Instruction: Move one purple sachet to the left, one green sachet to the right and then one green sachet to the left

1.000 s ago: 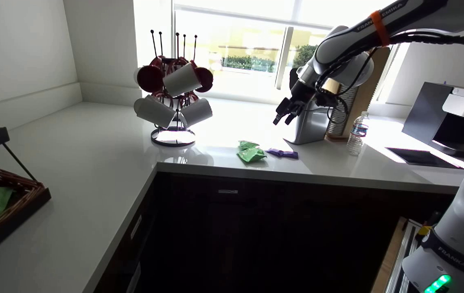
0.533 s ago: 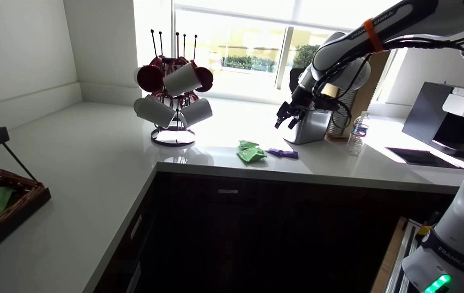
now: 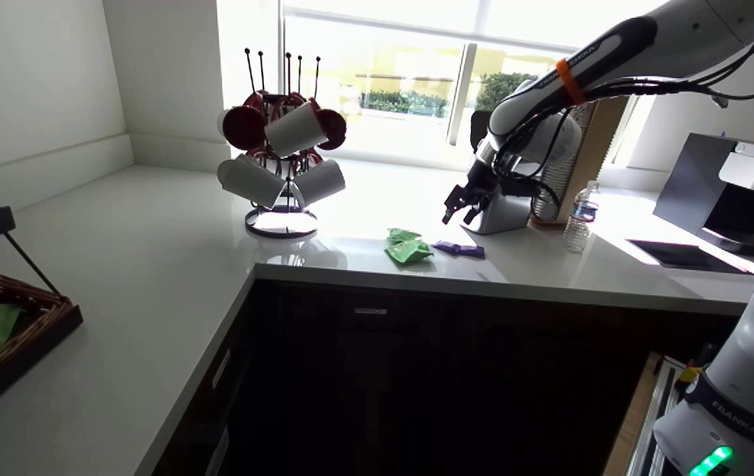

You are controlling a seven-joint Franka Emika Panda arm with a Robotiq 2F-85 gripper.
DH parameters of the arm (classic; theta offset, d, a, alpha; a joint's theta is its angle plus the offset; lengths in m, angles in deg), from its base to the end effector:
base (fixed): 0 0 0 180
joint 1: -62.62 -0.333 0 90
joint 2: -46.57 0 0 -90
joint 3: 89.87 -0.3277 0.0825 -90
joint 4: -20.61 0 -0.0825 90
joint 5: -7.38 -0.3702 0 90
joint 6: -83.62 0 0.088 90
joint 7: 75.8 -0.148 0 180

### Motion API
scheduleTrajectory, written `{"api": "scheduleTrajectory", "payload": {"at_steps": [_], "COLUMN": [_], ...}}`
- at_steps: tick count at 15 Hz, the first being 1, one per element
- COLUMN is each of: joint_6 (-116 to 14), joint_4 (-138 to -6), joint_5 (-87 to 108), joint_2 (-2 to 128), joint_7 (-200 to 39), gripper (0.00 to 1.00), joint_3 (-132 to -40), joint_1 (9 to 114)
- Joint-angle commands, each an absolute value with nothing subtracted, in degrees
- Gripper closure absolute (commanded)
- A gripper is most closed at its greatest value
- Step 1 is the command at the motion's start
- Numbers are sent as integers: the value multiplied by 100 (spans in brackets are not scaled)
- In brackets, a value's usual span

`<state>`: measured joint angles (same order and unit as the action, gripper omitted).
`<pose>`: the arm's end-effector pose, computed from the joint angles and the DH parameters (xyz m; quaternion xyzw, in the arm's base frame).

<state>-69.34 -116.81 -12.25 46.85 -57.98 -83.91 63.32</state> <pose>0.5137 -0.0637 0.3220 -0.9857 0.0445 -0.1484 0.0668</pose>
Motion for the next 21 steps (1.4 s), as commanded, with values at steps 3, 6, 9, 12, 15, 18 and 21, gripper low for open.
{"api": "scheduleTrajectory", "payload": {"at_steps": [3,6,9,12,15,18,21], "joint_6": [-6969,-7002,-7038,-7032,-7018,-7011,-6995], "joint_4": [-11325,-11208,-11109,-11035,-10987,-10949,-10917], "joint_5": [-2125,-1987,-1941,-1945,-1942,-1915,-1900], "joint_2": [5380,5612,5767,5855,5902,5944,5934], "joint_7": [-4737,-4752,-4759,-4712,-4690,-4676,-4642], "gripper": [0,0,0,27,51,73,87], "joint_3": [-8642,-8762,-8884,-8999,-9080,-9138,-9150], "joint_1": [6613,6762,6889,6997,7075,7133,7169]}}
